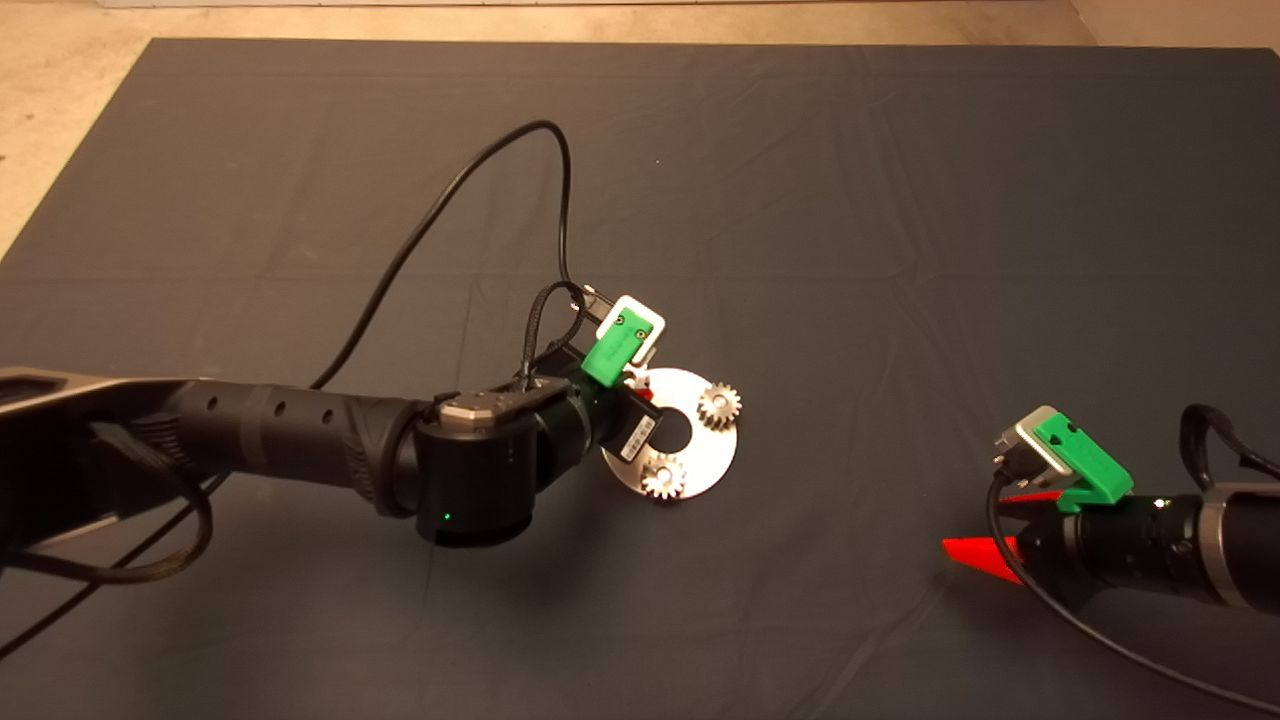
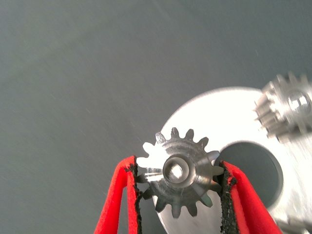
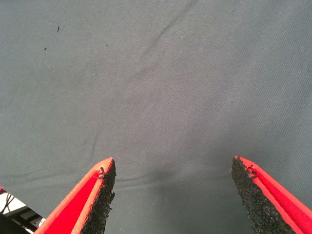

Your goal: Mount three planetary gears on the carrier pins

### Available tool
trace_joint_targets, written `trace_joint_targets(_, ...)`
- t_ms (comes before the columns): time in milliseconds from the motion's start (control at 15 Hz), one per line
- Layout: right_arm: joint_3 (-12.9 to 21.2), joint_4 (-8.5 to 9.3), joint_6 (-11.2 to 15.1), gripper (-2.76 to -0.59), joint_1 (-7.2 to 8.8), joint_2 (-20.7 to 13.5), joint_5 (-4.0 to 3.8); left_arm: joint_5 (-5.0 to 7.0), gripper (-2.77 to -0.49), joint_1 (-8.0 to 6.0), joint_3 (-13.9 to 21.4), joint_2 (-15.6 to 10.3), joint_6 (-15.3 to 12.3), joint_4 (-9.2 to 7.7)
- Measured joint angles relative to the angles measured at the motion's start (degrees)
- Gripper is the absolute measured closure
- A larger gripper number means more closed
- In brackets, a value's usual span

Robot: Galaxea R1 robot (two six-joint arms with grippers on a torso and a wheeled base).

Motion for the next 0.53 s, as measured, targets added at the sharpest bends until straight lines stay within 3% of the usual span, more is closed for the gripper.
trace_joint_targets(133, 0.0, 0.01, -0.01, -1.76, 0.0, 0.01, 0.07, -0.16, -0.7, 0.07, 0.0, 0.08, 0.01, 0.02)
trace_joint_targets(267, 0.0, 0.02, 0.0, -1.76, 0.0, 0.0, 0.02, 0.44, -0.7, 0.09, 0.0, 0.35, 0.01, 0.17)
trace_joint_targets(533, 0.0, 0.02, -0.01, -1.76, 0.0, 0.0, 0.05, -0.54, -0.69, 0.1, -0.66, 0.94, 0.01, 0.53)
